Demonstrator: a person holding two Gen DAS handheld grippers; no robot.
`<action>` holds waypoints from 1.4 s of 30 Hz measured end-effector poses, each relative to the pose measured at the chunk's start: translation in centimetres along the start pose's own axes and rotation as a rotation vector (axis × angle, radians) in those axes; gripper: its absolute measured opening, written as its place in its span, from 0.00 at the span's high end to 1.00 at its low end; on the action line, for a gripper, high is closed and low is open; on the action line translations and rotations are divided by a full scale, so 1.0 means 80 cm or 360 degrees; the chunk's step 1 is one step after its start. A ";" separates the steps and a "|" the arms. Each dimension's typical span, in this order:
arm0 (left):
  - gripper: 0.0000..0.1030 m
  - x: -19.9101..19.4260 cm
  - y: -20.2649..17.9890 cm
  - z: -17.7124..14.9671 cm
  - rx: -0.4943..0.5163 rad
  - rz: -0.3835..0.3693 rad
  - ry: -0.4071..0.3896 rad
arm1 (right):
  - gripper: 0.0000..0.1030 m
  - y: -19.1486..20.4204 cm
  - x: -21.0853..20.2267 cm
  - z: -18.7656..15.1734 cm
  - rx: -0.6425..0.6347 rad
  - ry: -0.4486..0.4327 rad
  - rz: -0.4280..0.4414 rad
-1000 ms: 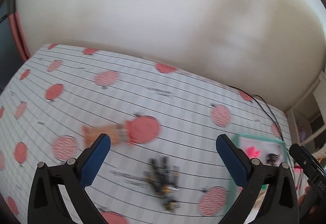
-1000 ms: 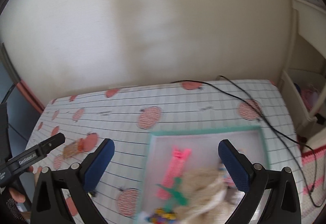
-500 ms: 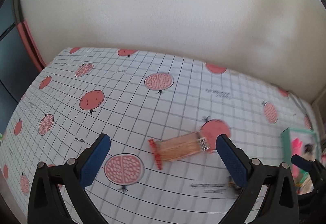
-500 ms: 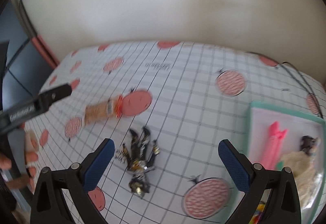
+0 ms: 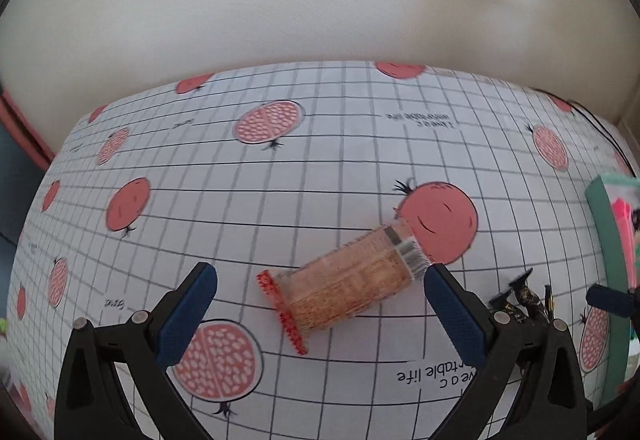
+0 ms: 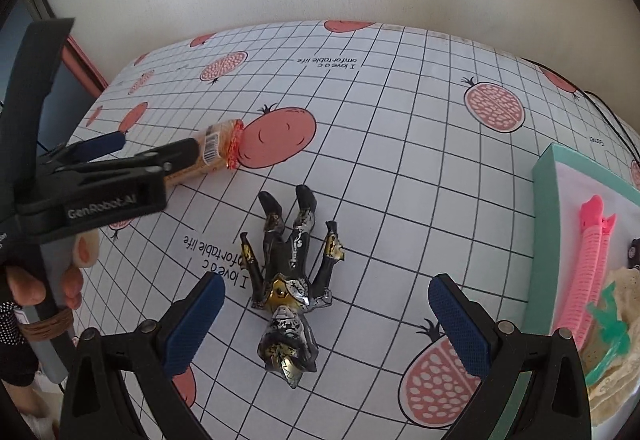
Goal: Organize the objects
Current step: 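Withdraw both tools from the tray toward the wafer bar and robot figure, then grasp the wafer snack bar with the left tool while the right tool grasps the robot figure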
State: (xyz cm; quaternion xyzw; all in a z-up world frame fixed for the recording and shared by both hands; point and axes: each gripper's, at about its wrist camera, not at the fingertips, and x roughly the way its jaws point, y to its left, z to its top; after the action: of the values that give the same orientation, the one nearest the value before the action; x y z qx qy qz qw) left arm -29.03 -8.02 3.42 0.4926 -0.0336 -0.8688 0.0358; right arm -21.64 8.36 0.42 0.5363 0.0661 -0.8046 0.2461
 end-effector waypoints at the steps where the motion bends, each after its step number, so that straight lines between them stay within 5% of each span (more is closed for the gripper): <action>1: 0.00 0.002 -0.001 0.000 0.0007 0.0012 0.0009 | 0.00 0.002 0.002 0.000 -0.0005 0.0005 0.0000; 11: 0.02 0.020 -0.006 -0.003 0.0008 0.0042 0.0034 | 0.00 0.013 0.013 -0.004 -0.0067 0.0027 -0.0041; 19: 0.24 0.026 -0.008 -0.005 -0.0031 0.0022 0.0060 | 0.01 0.026 0.018 -0.005 -0.0128 0.0002 -0.0095; 34: 0.54 0.026 0.003 -0.003 -0.0124 0.0009 0.0108 | 0.22 0.025 0.014 -0.001 -0.0196 -0.0032 -0.0150; 42: 0.58 0.026 0.005 -0.003 -0.0160 0.0011 0.0137 | 0.32 0.023 0.016 0.000 -0.0187 -0.0040 -0.0149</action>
State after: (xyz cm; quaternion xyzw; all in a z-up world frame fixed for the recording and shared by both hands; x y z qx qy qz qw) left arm -29.87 -8.62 1.56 0.5271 0.0100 -0.8473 0.0650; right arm -21.17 6.33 -0.46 0.5073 0.1352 -0.8166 0.2400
